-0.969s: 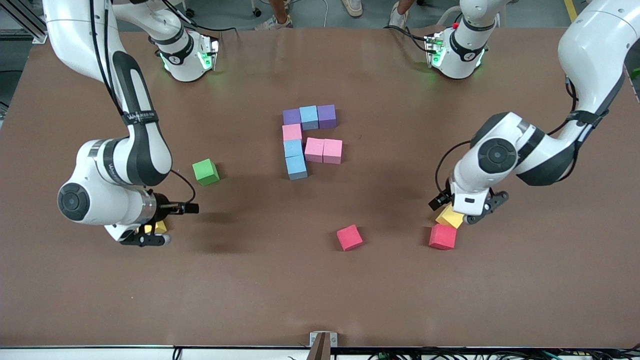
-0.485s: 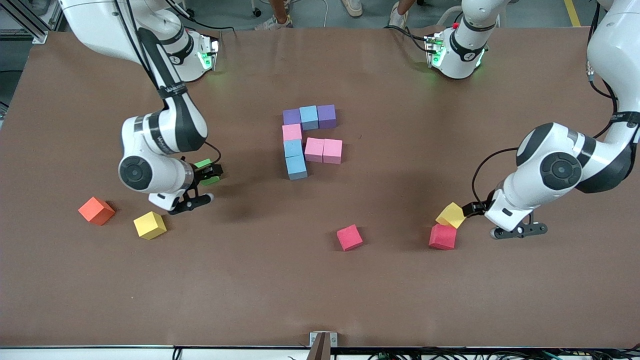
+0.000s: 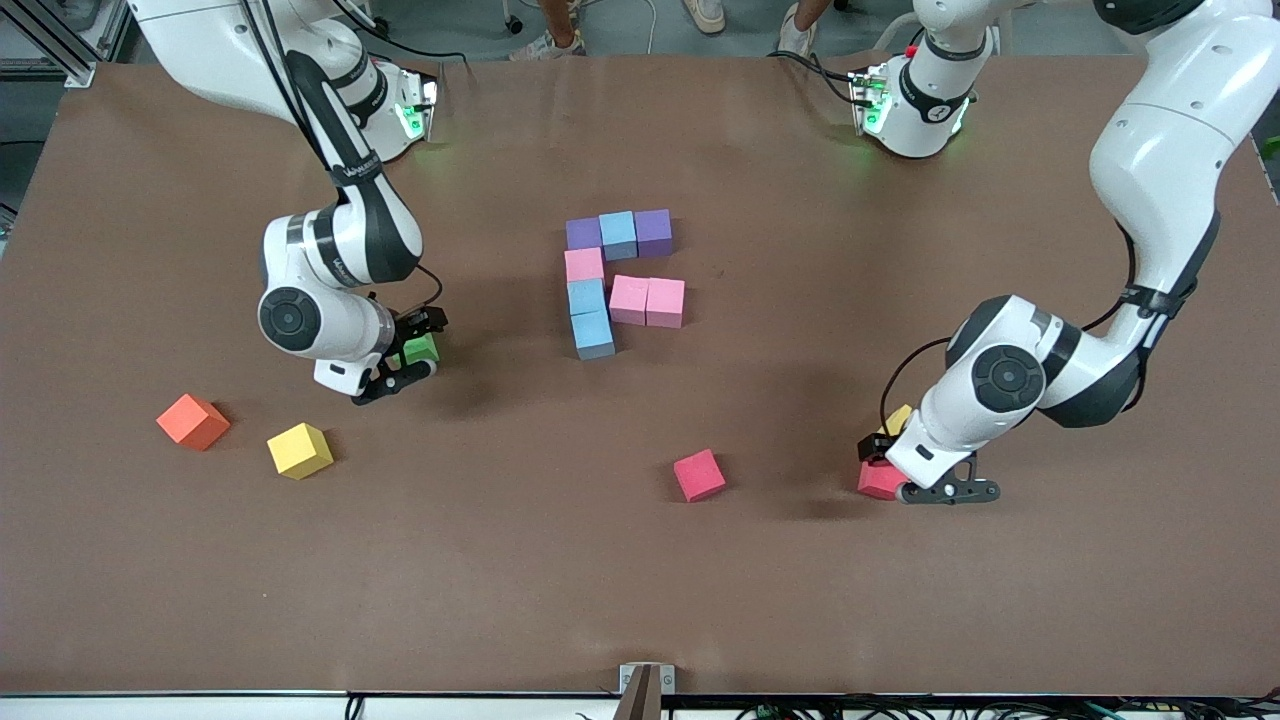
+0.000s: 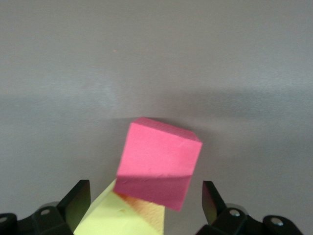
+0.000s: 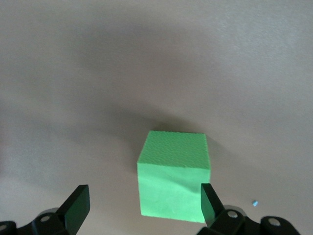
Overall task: Arrange 11 blocks into digit 3
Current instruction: 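Grasp the red cube with the left gripper while the right gripper grasps green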
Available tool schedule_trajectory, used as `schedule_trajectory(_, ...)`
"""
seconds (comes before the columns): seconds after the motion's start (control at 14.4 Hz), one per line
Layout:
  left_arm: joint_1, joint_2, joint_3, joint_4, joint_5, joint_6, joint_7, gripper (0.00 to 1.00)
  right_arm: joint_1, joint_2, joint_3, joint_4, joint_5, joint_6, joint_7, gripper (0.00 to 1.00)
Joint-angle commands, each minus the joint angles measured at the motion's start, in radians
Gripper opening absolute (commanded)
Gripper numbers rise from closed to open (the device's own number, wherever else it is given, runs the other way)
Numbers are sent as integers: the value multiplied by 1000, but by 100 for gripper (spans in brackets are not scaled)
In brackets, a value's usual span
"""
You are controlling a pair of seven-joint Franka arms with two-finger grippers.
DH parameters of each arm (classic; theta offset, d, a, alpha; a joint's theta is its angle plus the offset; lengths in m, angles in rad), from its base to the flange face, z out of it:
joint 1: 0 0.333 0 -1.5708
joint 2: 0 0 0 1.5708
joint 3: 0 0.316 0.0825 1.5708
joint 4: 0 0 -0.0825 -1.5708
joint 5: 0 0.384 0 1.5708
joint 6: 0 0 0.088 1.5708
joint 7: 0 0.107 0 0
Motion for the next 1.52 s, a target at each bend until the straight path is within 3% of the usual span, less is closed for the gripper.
schedule_trajectory(0.0, -22, 8, 40, 36, 3, 35, 13, 100, -29, -45, 23, -72, -15, 66, -56, 100)
schedule_trajectory(0.42, -92, 14, 137, 30, 8, 164, -21, 100, -70, -44, 23, -70, -53, 90, -123, 100)
schedule_trajectory(1.45, -107, 6, 158, 48, -9, 242, -35, 100, -57, -14, 23, -104, -55, 150, -114, 100)
